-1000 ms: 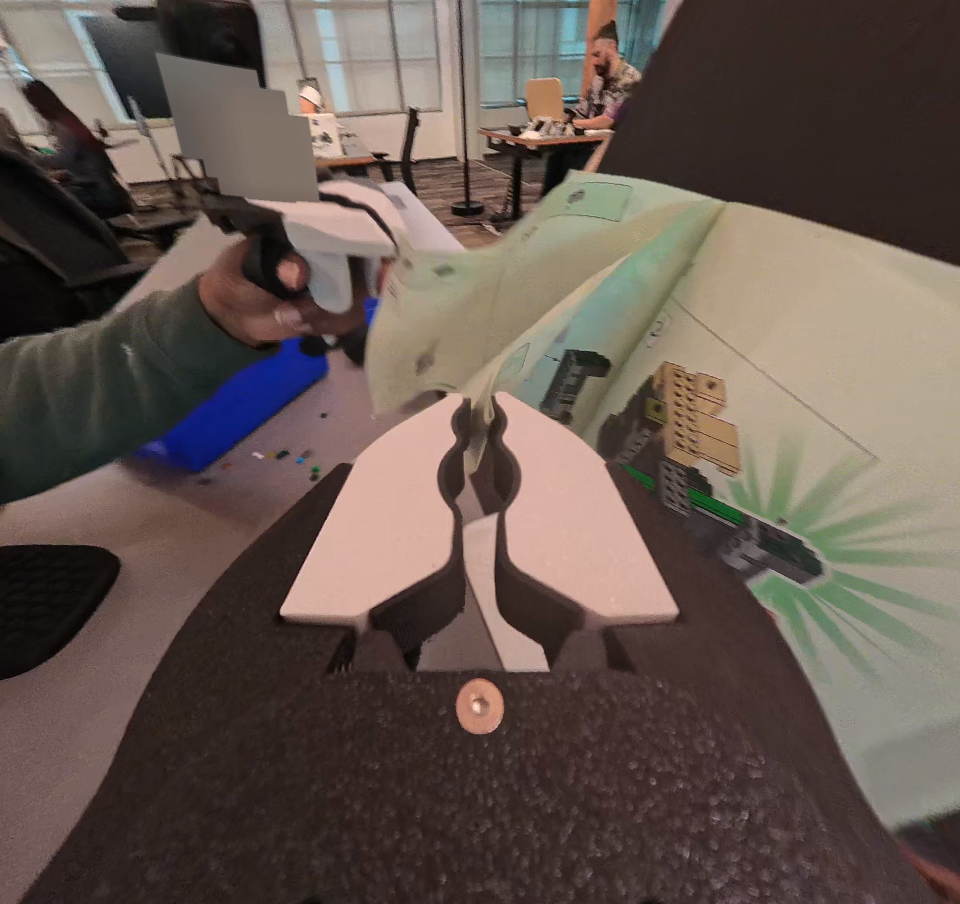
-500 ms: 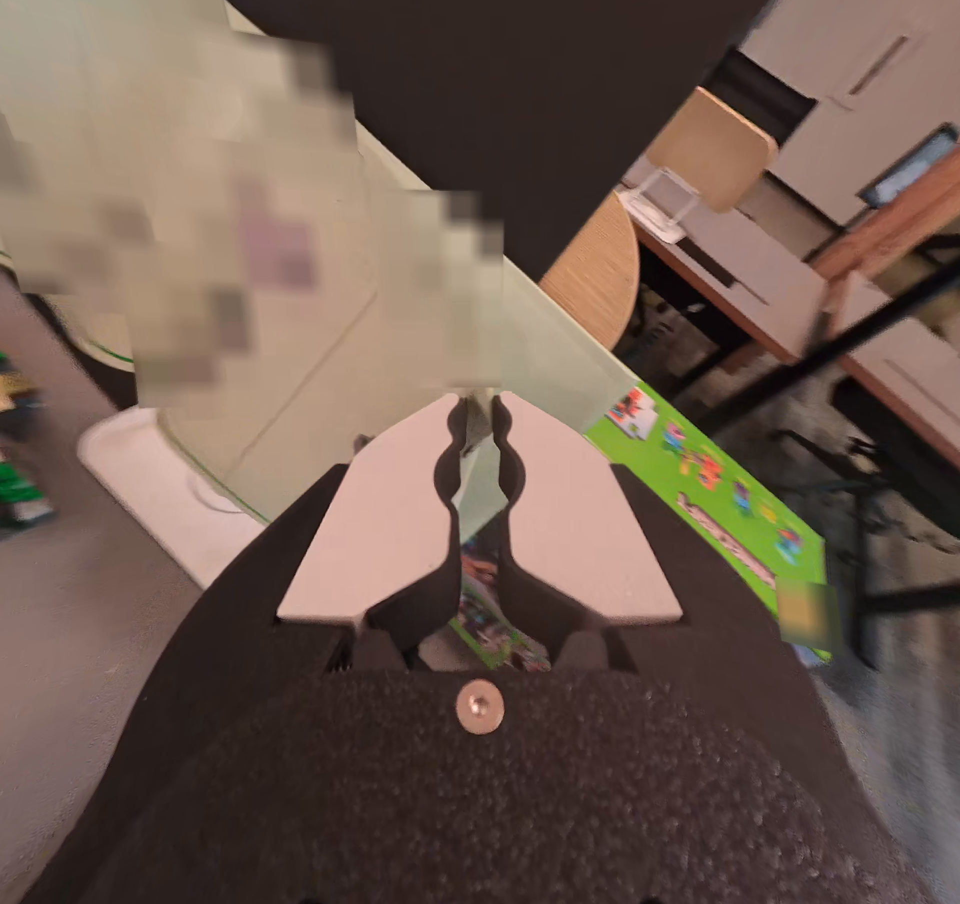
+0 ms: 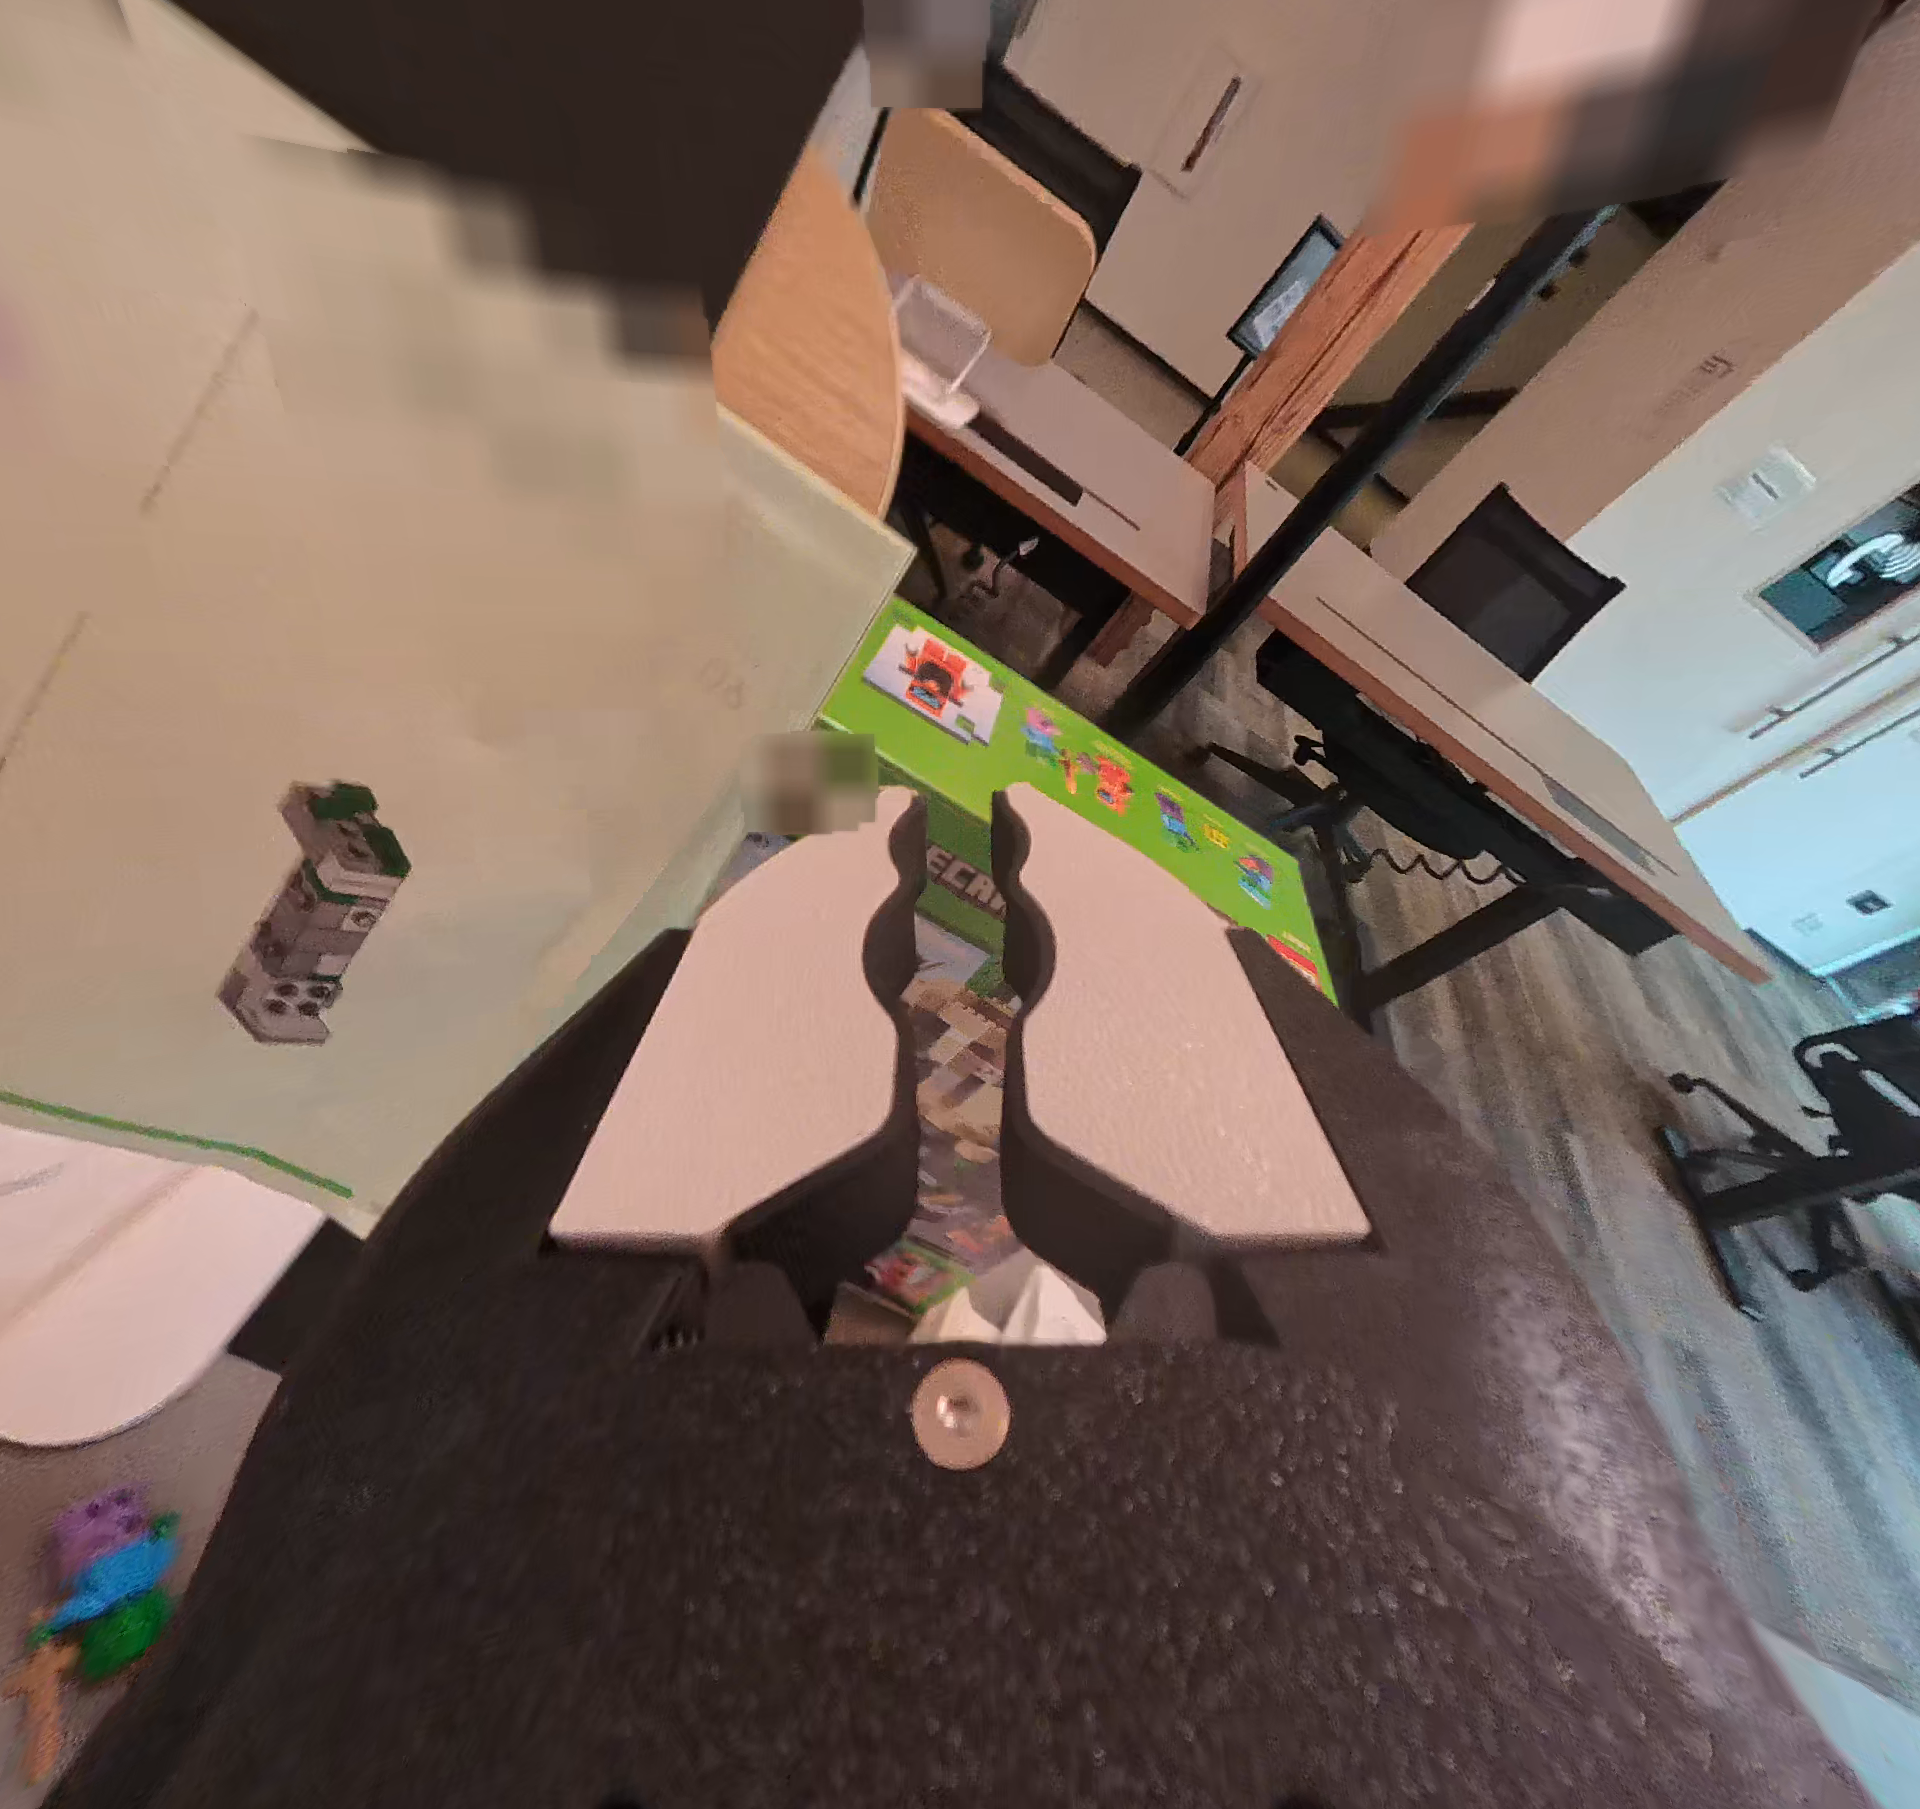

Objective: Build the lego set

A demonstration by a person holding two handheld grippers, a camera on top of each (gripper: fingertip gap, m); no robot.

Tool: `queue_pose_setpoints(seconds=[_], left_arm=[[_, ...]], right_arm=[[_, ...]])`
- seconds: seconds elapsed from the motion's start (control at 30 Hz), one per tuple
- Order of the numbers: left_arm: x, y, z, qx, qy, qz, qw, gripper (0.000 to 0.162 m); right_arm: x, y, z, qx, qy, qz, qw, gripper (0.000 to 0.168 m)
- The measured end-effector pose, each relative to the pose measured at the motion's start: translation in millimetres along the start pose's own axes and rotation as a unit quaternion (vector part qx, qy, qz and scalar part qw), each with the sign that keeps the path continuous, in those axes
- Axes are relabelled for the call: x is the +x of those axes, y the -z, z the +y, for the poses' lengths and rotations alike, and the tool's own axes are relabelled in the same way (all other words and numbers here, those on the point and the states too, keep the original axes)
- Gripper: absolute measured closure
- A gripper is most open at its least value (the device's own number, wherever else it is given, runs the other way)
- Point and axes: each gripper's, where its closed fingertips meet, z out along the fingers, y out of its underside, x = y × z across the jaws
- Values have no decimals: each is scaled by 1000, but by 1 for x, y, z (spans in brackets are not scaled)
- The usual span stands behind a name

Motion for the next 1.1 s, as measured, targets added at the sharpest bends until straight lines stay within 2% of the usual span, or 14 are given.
queue_pose_setpoints(seconds=[0.13, 0.27, 0.3, 0.4, 0.47, 0.57, 0.73, 0.93, 1.1], left_arm=[[-14, 15, -10, 18, 16, -43, 999, 162], [-20, 42, -26, 70, 56, -87, 992, 162], [-7, 49, -31, 85, 62, -67, 992, 162], [63, 67, -39, 101, 86, 51, 990, 162], [111, 76, -39, 104, 75, 110, 986, 162], [163, 78, -31, 94, 56, 154, 982, 162], [203, 49, 2, 5, 66, 171, 983, 162], [183, 16, 34, -67, 55, 121, 989, 162], [160, 8, 49, -86, 37, 93, 991, 162]], right_arm=[[-23, 29, -31, 71, -50, -39, 995, 157], [-97, 49, -47, 91, -3, -131, 987, 163], [-119, 53, -46, 87, 13, -158, 984, 168], [-178, 57, -38, 72, 49, -217, 972, 168], [-207, 52, -33, 67, 60, -232, 968, 168], [-232, 36, -24, 48, 70, -229, 970, 168], [-240, 9, -9, 4, 23, -197, 980, 168], [-219, -9, 4, -24, -15, -162, 986, 168], [-196, -12, 11, -33, -39, -147, 988, 168]])
